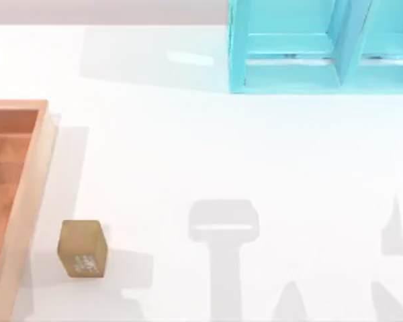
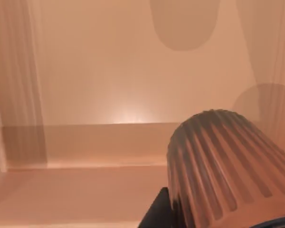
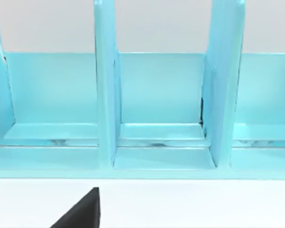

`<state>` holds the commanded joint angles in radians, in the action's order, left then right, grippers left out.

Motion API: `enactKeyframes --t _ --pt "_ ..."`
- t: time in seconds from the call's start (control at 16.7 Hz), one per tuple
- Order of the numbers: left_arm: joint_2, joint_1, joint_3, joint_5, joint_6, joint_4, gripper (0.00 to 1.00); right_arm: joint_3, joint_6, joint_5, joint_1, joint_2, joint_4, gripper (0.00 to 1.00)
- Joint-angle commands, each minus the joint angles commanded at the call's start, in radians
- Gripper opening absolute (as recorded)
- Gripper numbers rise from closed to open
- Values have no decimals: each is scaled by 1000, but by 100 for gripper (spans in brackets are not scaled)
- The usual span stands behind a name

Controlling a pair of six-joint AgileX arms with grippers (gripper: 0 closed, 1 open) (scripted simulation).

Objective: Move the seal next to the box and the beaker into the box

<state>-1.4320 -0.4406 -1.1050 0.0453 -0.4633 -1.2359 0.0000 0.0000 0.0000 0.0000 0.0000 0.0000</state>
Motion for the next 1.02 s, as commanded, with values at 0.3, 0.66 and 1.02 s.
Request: enactKeyframes --t 0.3,0.66,1.02 --pt "-2 6 0 -4 0 -1 0 0 0 0 0 0 0 100" --pt "77 50 143 -45 2 119 0 0 0 0 0 0 0 100" --pt "-28 -2 190 -9 -3 241 0 0 0 0 0 0 0 100"
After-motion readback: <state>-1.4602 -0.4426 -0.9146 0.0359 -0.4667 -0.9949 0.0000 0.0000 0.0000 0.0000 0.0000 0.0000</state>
